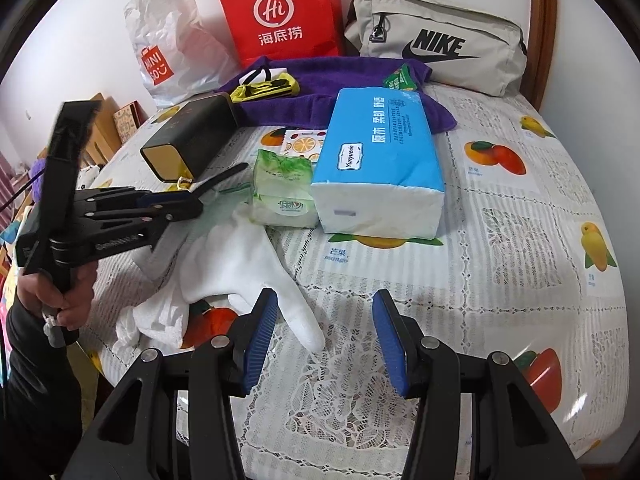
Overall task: Organize soft objects
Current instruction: 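Reach the left gripper to the black strap on the bed and close on it, then reach the right gripper to the green tissue pack and grasp it while the left holds the strap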
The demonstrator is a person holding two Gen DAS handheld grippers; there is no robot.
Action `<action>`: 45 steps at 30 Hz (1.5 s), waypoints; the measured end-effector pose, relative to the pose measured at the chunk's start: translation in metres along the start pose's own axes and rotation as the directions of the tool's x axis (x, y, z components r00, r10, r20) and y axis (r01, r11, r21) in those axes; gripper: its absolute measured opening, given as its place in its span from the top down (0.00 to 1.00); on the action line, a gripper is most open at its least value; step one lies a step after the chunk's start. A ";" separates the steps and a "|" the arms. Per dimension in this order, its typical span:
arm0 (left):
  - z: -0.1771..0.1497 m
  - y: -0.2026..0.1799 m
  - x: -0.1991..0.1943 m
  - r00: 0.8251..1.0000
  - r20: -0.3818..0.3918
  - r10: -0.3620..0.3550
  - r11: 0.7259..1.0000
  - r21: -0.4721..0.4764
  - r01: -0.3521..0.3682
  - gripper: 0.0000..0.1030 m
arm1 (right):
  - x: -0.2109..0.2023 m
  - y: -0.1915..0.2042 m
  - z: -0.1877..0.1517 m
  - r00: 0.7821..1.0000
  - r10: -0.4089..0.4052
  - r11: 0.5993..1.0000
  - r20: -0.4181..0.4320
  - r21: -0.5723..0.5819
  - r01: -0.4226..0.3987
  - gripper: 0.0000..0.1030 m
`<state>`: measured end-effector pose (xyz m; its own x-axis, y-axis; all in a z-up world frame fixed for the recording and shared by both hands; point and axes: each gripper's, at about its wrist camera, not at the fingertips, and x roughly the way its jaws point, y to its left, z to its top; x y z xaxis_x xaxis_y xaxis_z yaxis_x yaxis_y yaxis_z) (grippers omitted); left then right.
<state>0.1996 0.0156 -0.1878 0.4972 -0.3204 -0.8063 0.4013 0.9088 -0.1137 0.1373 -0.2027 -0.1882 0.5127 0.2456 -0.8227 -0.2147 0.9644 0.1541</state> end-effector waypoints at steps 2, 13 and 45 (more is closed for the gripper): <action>0.000 -0.001 -0.004 1.000 0.004 -0.017 1.000 0.000 0.017 0.79 | 0.001 0.000 0.000 1.000 0.002 1.000 -0.002 0.004 -0.002 0.52; -0.009 0.004 -0.006 0.999 -0.017 -0.042 0.998 -0.039 0.042 0.79 | 0.005 0.005 -0.003 1.000 0.004 1.000 -0.020 -0.010 -0.004 0.52; -0.014 -0.008 -0.001 0.992 -0.081 -0.102 0.994 -0.047 0.098 0.79 | 0.010 0.003 -0.008 0.999 0.014 1.000 -0.043 -0.003 -0.014 0.52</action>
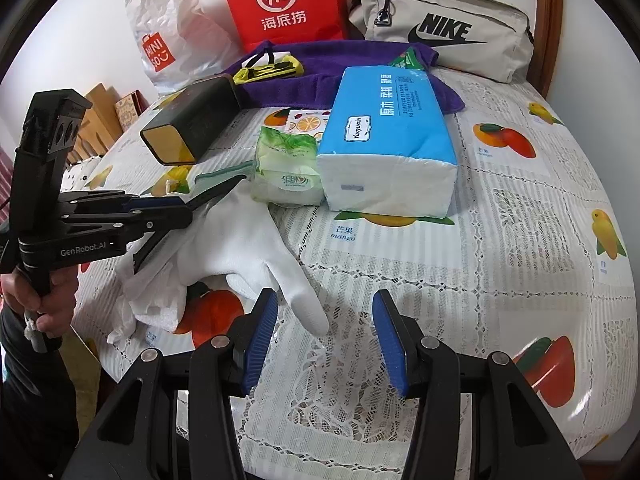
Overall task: Organize soft objects
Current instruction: 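Reach the right gripper to the green tissue pack and grasp it while the left holds the strap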
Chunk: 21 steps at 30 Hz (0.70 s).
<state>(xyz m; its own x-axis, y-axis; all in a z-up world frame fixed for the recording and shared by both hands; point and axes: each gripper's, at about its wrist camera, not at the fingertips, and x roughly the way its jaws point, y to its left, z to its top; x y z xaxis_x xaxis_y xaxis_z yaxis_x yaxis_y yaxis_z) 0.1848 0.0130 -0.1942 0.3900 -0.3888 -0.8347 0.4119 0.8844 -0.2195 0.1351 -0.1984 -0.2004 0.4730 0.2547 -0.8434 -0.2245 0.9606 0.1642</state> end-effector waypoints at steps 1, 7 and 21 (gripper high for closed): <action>0.000 0.000 0.001 1.000 -0.004 0.004 1.000 0.000 -0.004 0.79 | 0.001 0.000 0.000 1.000 0.001 1.000 -0.001 -0.001 -0.001 0.52; -0.001 -0.003 0.004 1.000 0.009 0.012 1.000 0.013 -0.012 0.80 | 0.004 0.004 0.000 1.000 -0.001 1.000 -0.011 -0.011 0.001 0.52; 0.010 0.016 -0.039 0.993 0.113 0.022 0.999 -0.047 -0.017 0.80 | 0.002 0.013 0.009 1.000 0.030 0.999 0.009 -0.034 -0.029 0.52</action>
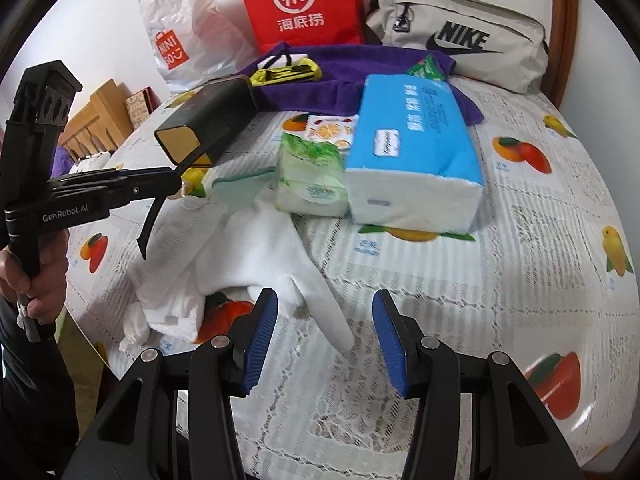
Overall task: Organize soft objects
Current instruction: 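Reach the right gripper to the green tissue pack and grasp it while the left holds the strap, then lift the green tissue pack with the right gripper while the left holds the black strap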
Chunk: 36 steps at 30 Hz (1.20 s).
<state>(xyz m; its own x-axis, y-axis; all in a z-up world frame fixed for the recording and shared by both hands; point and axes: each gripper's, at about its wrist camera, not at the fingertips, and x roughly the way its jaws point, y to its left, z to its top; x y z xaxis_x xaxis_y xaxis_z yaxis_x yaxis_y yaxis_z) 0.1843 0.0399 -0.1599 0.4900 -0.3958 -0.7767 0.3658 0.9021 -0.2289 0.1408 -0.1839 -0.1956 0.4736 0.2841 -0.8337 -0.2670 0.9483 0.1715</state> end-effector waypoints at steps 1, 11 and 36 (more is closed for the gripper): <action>0.000 0.001 -0.001 1.000 0.000 0.011 1.000 -0.003 -0.011 0.80 | 0.001 0.001 0.002 1.000 0.008 1.000 0.003 -0.001 -0.008 0.52; -0.012 0.023 0.001 0.999 -0.029 0.038 0.997 -0.061 -0.040 0.80 | 0.006 0.044 0.040 0.994 -0.059 0.985 0.088 -0.157 0.072 0.52; -0.024 0.052 -0.011 0.997 -0.020 0.075 0.989 -0.127 -0.077 0.80 | -0.009 0.048 0.055 0.990 -0.053 0.985 0.131 -0.159 0.074 0.89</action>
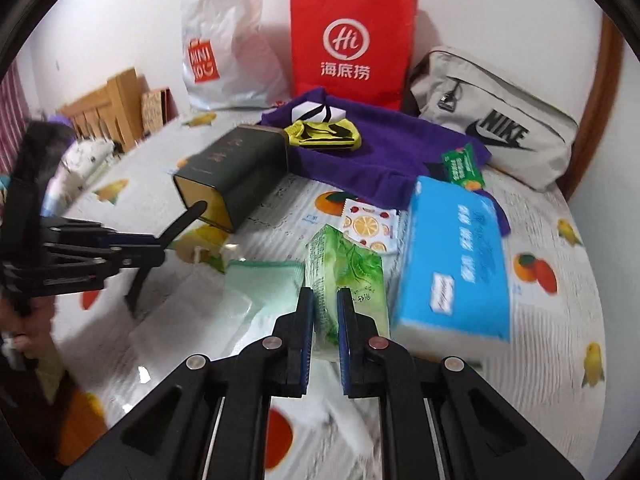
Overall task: Organize soft objects
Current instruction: 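Lift the green tissue pack with the right gripper while the left holds the black strap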
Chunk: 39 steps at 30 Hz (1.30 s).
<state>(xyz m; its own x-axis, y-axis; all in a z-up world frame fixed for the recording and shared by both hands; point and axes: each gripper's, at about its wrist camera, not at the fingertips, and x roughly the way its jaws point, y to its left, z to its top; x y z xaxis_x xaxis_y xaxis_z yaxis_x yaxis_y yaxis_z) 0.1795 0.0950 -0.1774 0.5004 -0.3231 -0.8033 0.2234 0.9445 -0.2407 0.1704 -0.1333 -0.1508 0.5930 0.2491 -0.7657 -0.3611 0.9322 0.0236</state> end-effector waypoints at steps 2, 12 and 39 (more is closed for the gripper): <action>-0.002 0.000 -0.002 1.000 0.000 0.010 1.000 -0.002 -0.010 0.80 | -0.012 -0.003 -0.008 1.000 0.010 1.000 0.002 0.017 -0.010 0.89; -0.014 -0.002 -0.006 0.997 -0.001 0.075 0.997 -0.013 -0.075 0.80 | -0.016 -0.032 -0.070 0.993 -0.050 0.997 -0.103 0.060 0.056 0.90; -0.004 -0.014 0.034 0.977 -0.021 0.212 0.974 0.090 -0.209 0.58 | 0.025 -0.062 -0.079 0.993 -0.017 0.988 -0.119 0.152 0.036 0.40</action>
<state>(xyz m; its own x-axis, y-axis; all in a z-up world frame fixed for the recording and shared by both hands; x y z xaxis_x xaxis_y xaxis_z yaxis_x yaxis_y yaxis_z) 0.1894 0.0711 -0.2034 0.5187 -0.1145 -0.8473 0.1878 0.9820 -0.0177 0.1509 -0.2056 -0.2226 0.5096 0.1998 -0.8369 -0.2259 0.9696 0.0940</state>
